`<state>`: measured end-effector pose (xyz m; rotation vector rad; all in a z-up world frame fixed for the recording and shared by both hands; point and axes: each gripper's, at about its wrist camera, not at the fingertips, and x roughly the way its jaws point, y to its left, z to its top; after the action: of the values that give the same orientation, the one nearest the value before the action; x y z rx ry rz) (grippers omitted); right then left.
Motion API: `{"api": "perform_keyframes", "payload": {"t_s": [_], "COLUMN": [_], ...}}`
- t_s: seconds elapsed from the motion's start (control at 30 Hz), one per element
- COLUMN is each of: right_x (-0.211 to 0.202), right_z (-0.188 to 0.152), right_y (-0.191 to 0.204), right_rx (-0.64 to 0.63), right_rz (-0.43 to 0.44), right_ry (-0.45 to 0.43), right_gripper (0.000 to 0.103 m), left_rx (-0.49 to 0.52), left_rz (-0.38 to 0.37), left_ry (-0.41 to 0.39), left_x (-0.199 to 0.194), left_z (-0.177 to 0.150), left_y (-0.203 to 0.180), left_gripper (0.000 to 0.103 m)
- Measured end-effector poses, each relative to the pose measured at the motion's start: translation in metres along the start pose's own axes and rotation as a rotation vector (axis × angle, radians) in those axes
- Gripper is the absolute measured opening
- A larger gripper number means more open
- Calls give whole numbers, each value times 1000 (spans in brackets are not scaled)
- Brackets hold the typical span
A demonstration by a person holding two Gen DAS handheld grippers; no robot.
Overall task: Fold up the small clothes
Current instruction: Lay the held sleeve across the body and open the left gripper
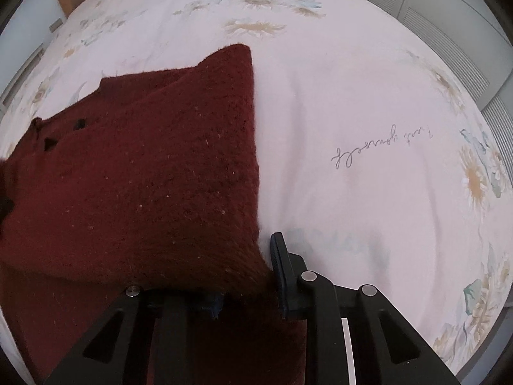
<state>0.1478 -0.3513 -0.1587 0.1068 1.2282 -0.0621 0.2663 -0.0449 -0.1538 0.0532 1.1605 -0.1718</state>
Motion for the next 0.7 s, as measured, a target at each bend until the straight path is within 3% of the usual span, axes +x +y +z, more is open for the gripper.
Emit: {"api": "perform_keyframes", "payload": {"t_s": [0.1,0.2,0.27,0.33,0.4,0.57,0.6,0.67,0.7], "right_x": [-1,-1,-2,-4,-8,-28,-36,-52,-57], "right_z": [3,5,5,4,3,1,2,6,9], "right_y": [-2,-2,-1,-1,-2,-7,-6,2,8], "right_rx": [-1,-5,-5,-9,-23,-32,-39,-60,-71], "right_rz": [3,-1,-3,-15,-52,-55,-54,-57,-55], "right_ry": [28,40,47,58,75,64,49,13,-1], "right_gripper": [26,30,33,41,58,80,80,81,83], "left_rx": [-51,-98,-117,-137,-153,-192,-194,-187,-179], "left_rz": [-18,-43,-29,-10,4,66,70,84,87], "left_ry": [44,34,37,44,54,62,59,46,32], "left_x": [16,6,-8,-12,-16,-40,-44,-55,-59], "left_z": [-14,-29,-39,-45,-50,-62,-62,-59,-56], "left_y": [18,36,32,42,55,79,82,83,79], "left_gripper": [20,28,39,42,46,72,76,95,99]}}
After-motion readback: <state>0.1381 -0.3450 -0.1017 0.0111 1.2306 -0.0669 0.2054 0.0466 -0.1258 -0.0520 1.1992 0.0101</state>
